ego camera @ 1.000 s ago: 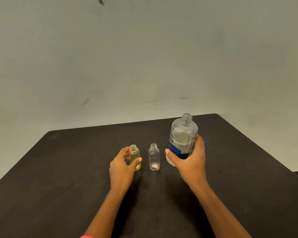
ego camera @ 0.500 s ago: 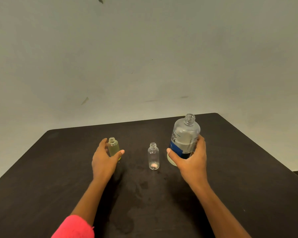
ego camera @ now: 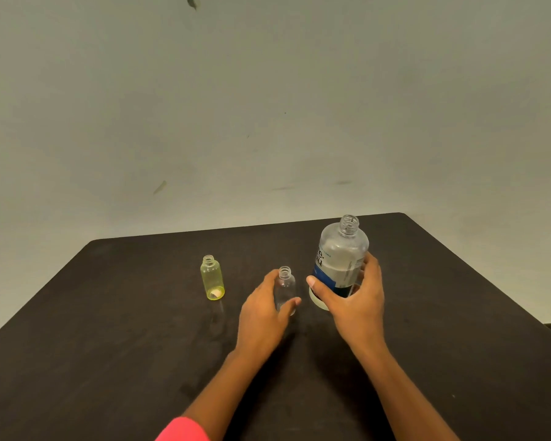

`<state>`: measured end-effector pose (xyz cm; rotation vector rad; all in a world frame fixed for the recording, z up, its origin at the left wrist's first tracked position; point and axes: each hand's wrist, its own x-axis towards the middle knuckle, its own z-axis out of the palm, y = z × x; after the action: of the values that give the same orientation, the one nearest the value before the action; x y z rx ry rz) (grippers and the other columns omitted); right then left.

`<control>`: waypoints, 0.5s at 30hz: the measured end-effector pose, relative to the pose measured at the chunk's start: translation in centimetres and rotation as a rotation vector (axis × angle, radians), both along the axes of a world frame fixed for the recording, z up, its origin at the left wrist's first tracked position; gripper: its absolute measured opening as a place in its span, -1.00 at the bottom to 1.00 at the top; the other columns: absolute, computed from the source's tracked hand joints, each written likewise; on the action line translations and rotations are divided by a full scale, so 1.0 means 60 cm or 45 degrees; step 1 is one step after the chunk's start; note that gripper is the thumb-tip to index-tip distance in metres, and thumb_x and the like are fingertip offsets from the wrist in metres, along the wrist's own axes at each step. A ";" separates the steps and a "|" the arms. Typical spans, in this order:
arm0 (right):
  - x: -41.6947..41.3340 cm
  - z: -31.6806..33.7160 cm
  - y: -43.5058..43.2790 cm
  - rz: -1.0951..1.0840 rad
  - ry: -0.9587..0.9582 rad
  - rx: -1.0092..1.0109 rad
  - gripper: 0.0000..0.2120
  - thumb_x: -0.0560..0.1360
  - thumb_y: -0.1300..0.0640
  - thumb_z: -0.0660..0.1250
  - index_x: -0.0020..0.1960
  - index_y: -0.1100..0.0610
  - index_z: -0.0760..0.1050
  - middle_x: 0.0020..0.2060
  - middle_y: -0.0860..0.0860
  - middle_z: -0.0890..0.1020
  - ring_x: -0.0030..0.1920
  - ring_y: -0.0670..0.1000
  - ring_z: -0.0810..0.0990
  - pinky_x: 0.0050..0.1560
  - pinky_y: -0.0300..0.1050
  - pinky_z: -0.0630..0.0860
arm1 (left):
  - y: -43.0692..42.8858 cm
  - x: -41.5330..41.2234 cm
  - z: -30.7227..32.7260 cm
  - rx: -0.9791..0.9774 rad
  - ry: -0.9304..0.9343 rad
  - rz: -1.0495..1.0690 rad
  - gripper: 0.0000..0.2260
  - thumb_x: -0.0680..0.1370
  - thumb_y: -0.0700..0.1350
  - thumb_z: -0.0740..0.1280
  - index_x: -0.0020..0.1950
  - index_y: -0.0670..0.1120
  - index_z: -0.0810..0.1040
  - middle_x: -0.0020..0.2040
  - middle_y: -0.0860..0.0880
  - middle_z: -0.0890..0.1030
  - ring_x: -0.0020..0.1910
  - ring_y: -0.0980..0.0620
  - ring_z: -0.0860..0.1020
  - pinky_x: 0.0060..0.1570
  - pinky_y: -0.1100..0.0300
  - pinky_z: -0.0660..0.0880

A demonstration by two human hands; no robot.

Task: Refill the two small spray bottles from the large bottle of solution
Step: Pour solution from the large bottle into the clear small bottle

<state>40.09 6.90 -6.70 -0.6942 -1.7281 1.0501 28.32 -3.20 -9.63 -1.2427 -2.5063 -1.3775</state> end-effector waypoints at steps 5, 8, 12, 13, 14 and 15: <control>-0.004 -0.005 -0.003 0.035 -0.013 -0.015 -0.19 0.21 -0.03 0.60 0.36 -0.01 0.28 0.19 -0.14 0.43 0.21 -0.12 0.42 0.09 -0.30 0.41 | -0.013 -0.003 0.004 0.163 -0.110 0.163 -0.54 0.44 -0.02 0.46 0.31 0.05 0.43 0.14 0.10 0.61 0.10 0.13 0.57 0.13 0.13 0.52; -0.009 -0.011 -0.008 0.065 -0.044 0.000 -0.22 0.20 -0.04 0.61 0.31 -0.05 0.31 0.16 -0.13 0.47 0.16 -0.12 0.47 0.03 -0.35 0.42 | -0.046 -0.009 0.016 0.316 -0.170 0.234 -0.57 0.42 -0.11 0.49 0.25 0.06 0.48 0.02 0.17 0.59 0.01 0.20 0.57 0.00 0.37 0.46; -0.016 -0.016 -0.021 0.139 -0.078 0.016 -0.29 0.20 0.02 0.61 0.22 -0.15 0.30 0.11 -0.16 0.51 0.14 -0.11 0.51 0.07 -0.21 0.52 | -0.093 -0.024 0.024 0.435 -0.140 0.352 -0.57 0.40 -0.13 0.51 0.20 0.16 0.50 0.00 0.18 0.58 0.01 0.12 0.56 0.06 0.21 0.48; -0.017 -0.018 -0.023 0.159 -0.085 0.018 -0.30 0.20 0.05 0.62 0.21 -0.15 0.31 0.11 -0.17 0.52 0.14 -0.11 0.51 0.10 -0.17 0.53 | -0.103 -0.028 0.027 0.448 -0.112 0.357 -0.56 0.40 -0.14 0.50 0.18 0.21 0.49 -0.02 0.22 0.56 0.02 0.10 0.55 0.07 0.17 0.47; -0.018 -0.019 -0.025 0.175 -0.094 0.026 -0.30 0.19 0.07 0.62 0.20 -0.15 0.32 0.10 -0.18 0.52 0.13 -0.12 0.52 0.12 -0.16 0.52 | -0.113 -0.033 0.030 0.450 -0.078 0.359 -0.55 0.40 -0.15 0.50 0.17 0.24 0.47 -0.03 0.26 0.54 0.02 0.10 0.53 0.07 0.18 0.45; -0.020 -0.021 -0.027 0.188 -0.108 0.037 -0.29 0.18 0.08 0.62 0.19 -0.15 0.32 0.09 -0.21 0.52 0.13 -0.13 0.51 0.13 -0.16 0.52 | -0.122 -0.038 0.034 0.446 -0.042 0.358 -0.54 0.41 -0.16 0.50 0.17 0.25 0.46 -0.03 0.27 0.52 0.03 0.10 0.51 0.06 0.20 0.43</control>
<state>38.91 5.28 -7.95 -0.6077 -1.8875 1.1074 26.01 -10.55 -7.61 -0.7765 -2.2167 -1.6710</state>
